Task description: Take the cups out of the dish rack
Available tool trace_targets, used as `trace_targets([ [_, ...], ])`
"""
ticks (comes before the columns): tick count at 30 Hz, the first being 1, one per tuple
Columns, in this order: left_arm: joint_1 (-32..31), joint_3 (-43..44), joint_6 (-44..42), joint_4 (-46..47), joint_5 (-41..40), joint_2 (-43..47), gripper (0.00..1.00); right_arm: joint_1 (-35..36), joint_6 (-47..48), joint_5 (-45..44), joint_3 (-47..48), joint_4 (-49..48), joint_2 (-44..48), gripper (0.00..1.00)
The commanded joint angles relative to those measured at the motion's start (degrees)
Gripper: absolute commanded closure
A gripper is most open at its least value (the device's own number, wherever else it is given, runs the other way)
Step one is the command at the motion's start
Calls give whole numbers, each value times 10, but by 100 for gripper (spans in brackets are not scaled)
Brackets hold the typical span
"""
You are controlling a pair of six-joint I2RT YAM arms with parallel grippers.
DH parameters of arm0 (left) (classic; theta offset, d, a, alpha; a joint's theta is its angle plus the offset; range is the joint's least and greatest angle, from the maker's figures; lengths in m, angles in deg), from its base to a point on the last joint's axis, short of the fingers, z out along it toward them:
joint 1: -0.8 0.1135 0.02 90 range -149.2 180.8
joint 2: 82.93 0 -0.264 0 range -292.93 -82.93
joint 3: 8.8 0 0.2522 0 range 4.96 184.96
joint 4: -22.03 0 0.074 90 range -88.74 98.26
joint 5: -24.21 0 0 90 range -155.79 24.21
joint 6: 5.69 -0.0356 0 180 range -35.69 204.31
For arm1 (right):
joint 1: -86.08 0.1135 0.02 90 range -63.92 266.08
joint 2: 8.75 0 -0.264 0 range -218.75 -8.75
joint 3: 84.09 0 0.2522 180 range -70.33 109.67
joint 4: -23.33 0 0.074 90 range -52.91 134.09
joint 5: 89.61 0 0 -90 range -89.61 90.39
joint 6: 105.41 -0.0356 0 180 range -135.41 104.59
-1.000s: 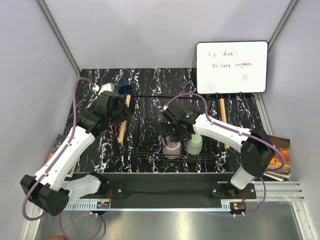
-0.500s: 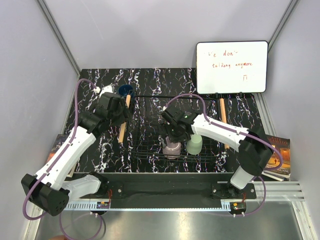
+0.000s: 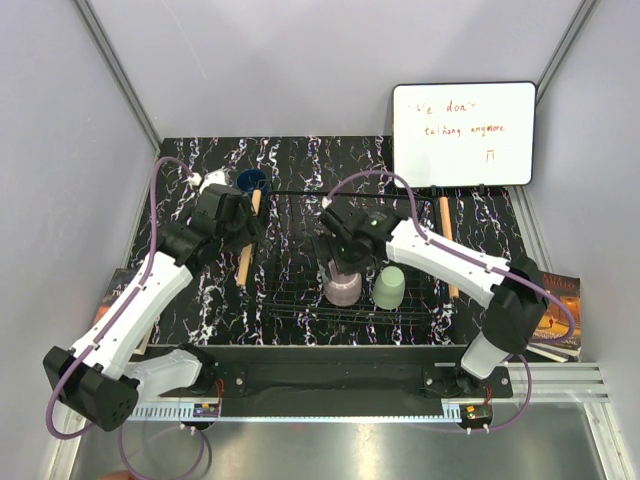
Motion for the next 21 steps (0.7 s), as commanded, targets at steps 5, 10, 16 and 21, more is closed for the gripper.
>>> trace_targets([
  [5, -2, 24, -8, 31, -1, -3, 31, 6, 7, -12, 126, 17, 28, 100],
  [10, -2, 24, -3, 40, 0, 5, 31, 2, 16, -45, 148, 5, 35, 100],
  [16, -2, 29, 4, 58, 6, 13, 31, -72, -1, 7, 163, -11, 47, 100],
  [21, -2, 13, 20, 133, 87, 36, 31, -186, -51, 178, 85, -118, 104, 100],
])
